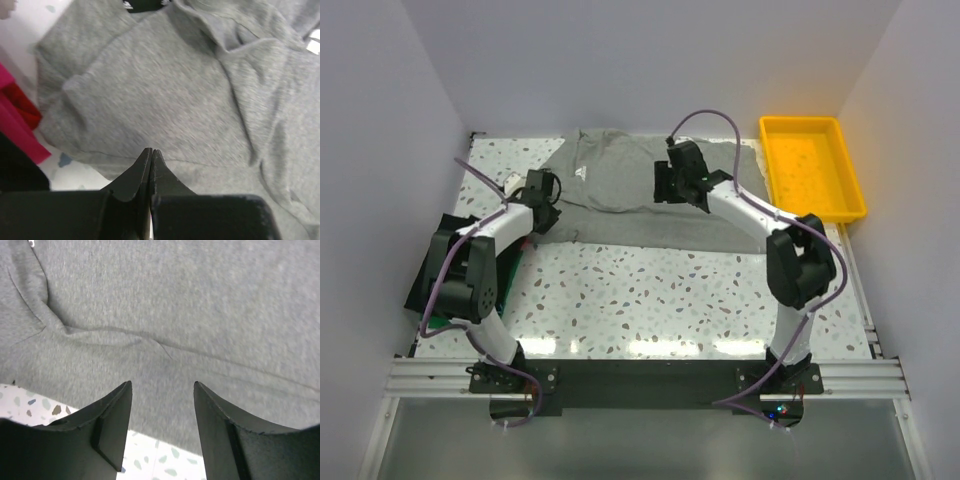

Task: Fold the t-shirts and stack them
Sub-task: Fold the tshirt

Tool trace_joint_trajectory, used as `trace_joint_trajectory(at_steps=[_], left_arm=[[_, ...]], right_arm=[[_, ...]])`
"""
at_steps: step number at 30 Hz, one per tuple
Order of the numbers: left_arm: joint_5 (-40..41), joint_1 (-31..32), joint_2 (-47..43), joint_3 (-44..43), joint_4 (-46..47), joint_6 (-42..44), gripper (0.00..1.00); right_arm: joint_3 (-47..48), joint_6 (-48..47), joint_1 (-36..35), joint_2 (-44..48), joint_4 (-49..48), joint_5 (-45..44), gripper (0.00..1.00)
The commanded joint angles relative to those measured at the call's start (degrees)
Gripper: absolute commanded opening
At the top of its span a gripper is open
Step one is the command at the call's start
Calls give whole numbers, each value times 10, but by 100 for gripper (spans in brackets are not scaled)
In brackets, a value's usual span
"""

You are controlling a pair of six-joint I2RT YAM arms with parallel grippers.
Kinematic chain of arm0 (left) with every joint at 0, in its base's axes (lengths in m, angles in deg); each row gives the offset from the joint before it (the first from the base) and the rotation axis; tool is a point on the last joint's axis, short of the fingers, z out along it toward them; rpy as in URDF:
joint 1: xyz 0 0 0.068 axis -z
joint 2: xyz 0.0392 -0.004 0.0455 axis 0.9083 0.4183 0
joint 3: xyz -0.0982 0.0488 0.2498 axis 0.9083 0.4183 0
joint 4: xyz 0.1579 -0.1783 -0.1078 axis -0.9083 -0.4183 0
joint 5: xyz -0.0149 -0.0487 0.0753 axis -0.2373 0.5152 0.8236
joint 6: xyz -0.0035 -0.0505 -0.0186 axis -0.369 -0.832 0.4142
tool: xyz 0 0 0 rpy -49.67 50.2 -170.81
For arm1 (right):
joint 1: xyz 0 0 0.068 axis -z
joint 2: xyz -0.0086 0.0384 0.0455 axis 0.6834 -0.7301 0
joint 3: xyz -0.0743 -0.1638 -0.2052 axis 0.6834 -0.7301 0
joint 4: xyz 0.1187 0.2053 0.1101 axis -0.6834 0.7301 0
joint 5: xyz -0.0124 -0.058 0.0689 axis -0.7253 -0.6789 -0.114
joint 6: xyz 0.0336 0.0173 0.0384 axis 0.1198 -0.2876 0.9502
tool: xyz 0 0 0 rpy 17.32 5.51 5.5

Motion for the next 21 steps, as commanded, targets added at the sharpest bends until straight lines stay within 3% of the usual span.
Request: trace_joint_trajectory(at_steps=[1, 9, 15, 21], left_arm=[[41, -15, 2, 12, 21, -1, 1], [36, -46, 33, 25, 21, 6, 0], [85, -58, 70, -1, -47, -18, 1], [98, -58, 72, 0, -56, -21, 1]], right_arm=[[-73, 33, 25, 67, -41, -15, 57], [-91, 23, 45, 57, -51, 51, 52], [-53, 36, 6, 6, -55, 65, 48], [-6, 55, -24, -59, -92, 95, 46]])
